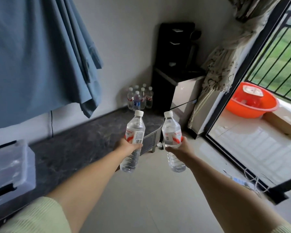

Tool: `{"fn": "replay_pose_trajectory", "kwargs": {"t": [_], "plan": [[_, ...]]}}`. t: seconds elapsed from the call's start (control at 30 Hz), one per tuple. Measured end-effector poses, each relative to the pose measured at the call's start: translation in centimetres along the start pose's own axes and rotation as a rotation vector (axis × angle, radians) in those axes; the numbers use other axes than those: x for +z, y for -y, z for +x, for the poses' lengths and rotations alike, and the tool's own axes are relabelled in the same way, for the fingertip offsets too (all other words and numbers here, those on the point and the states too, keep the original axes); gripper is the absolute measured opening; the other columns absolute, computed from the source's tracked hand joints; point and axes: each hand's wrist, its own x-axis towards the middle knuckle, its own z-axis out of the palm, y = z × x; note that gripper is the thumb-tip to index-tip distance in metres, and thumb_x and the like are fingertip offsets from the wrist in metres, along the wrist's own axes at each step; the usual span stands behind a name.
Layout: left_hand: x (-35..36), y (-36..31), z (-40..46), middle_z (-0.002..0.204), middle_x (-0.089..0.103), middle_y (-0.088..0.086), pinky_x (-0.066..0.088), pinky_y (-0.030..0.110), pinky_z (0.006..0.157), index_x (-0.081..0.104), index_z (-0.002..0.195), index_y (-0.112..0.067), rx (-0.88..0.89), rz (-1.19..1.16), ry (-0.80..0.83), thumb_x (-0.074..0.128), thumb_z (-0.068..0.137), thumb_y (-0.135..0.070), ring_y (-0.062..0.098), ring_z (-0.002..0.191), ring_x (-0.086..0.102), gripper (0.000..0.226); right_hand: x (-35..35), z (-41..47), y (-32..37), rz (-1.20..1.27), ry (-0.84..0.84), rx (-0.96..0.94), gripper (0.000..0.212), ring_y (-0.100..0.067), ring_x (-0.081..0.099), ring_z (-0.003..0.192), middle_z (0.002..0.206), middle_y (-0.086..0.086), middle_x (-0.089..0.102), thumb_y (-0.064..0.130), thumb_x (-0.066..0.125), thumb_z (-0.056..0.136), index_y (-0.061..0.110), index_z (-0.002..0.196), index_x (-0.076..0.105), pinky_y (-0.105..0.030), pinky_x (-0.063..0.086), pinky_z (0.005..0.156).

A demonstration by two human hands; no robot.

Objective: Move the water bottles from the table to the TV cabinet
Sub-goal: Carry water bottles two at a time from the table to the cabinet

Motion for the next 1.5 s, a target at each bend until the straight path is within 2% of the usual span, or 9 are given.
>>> {"fn": "replay_pose_trajectory", "kwargs": {"t": [0.2,0.43,0.6,0.7,0.87,1.03,1.2,1.37,1.5], "plan": [[2.6,-4.0,7.4,0.101,0.069,0.006,0.052,0.042,0.092,0.060,0.108,-0.012,-0.015,0.041,0.032,0.083,0.064,-0.042,0.025,0.092,0.067,0.058,-0.7,9.4,1.1,-0.070,-0.019,0.016,0.060,-0.024,0.063,0.093,0.104,-0.005,0.064,0.027,0.083,0.066,0.014,0.114,0.049,-0.039,0.053,0.083],[5.8,-11.1,17.3,0.104,0.068,0.006,0.053,0.043,0.091,0.057,0.112,-0.014,-0.058,0.041,-0.045,0.082,0.065,-0.044,0.026,0.093,0.066,0.061,-3.3,22.6,3.6,-0.102,0.017,0.017,0.061,-0.020,0.062,0.089,0.100,0.000,0.064,0.035,0.084,0.065,0.018,0.112,0.050,-0.031,0.049,0.076],[8.0,-13.5,22.0,0.100,0.067,0.004,0.052,0.031,0.076,0.055,0.110,-0.014,-0.101,0.016,-0.089,0.081,0.069,-0.043,0.019,0.083,0.065,0.056,-3.8,29.3,4.5,-0.096,0.064,0.047,0.061,-0.023,0.065,0.094,0.104,-0.003,0.066,0.034,0.083,0.066,0.018,0.114,0.050,-0.039,0.054,0.086],[9.1,-14.2,25.1,0.113,0.064,0.011,0.049,0.032,0.083,0.050,0.118,-0.008,-0.168,-0.081,-0.068,0.083,0.071,-0.032,0.023,0.094,0.063,0.062,-3.1,32.7,4.9,-0.111,0.092,0.072,0.062,-0.024,0.065,0.095,0.106,-0.005,0.066,0.032,0.083,0.066,0.014,0.115,0.050,-0.043,0.054,0.089],[9.3,-15.4,31.1,0.114,0.064,0.011,0.051,0.039,0.092,0.051,0.117,-0.008,-0.210,-0.037,-0.068,0.083,0.068,-0.038,0.027,0.102,0.063,0.065,-1.1,38.3,5.3,-0.129,0.141,0.102,0.059,-0.023,0.065,0.095,0.104,-0.004,0.067,0.032,0.083,0.066,0.016,0.114,0.051,-0.042,0.053,0.089],[8.8,-17.7,39.1,0.112,0.066,0.007,0.049,0.031,0.084,0.052,0.119,-0.012,-0.155,-0.046,-0.044,0.083,0.069,-0.035,0.020,0.091,0.062,0.063,0.8,45.4,6.2,-0.117,0.137,0.161,0.057,-0.021,0.065,0.092,0.103,-0.002,0.068,0.032,0.083,0.066,0.018,0.112,0.052,-0.038,0.055,0.084],[8.7,-19.0,46.4,0.106,0.066,0.000,0.051,0.040,0.091,0.051,0.116,-0.023,-0.148,-0.012,-0.062,0.083,0.066,-0.042,0.024,0.095,0.065,0.062,3.6,52.1,7.2,-0.063,0.109,0.231,0.062,-0.020,0.062,0.091,0.108,-0.002,0.066,0.030,0.086,0.068,0.018,0.116,0.048,-0.031,0.049,0.076],[10.8,-18.8,51.5,0.124,0.060,0.007,0.044,0.032,0.091,0.046,0.127,-0.014,-0.210,-0.214,0.003,0.083,0.071,-0.019,0.020,0.103,0.058,0.068,6.7,56.6,5.8,-0.018,0.108,0.309,0.065,-0.027,0.062,0.103,0.113,-0.006,0.064,0.023,0.086,0.067,0.015,0.119,0.049,-0.043,0.052,0.091],[13.3,-17.1,54.5,0.125,0.059,0.011,0.046,0.039,0.095,0.047,0.129,-0.010,-0.300,-0.347,-0.051,0.081,0.072,-0.007,0.024,0.104,0.057,0.066,9.3,59.8,4.0,0.025,0.082,0.361,0.059,-0.029,0.064,0.099,0.107,-0.006,0.065,0.020,0.085,0.067,0.015,0.114,0.050,-0.042,0.053,0.087]]}}
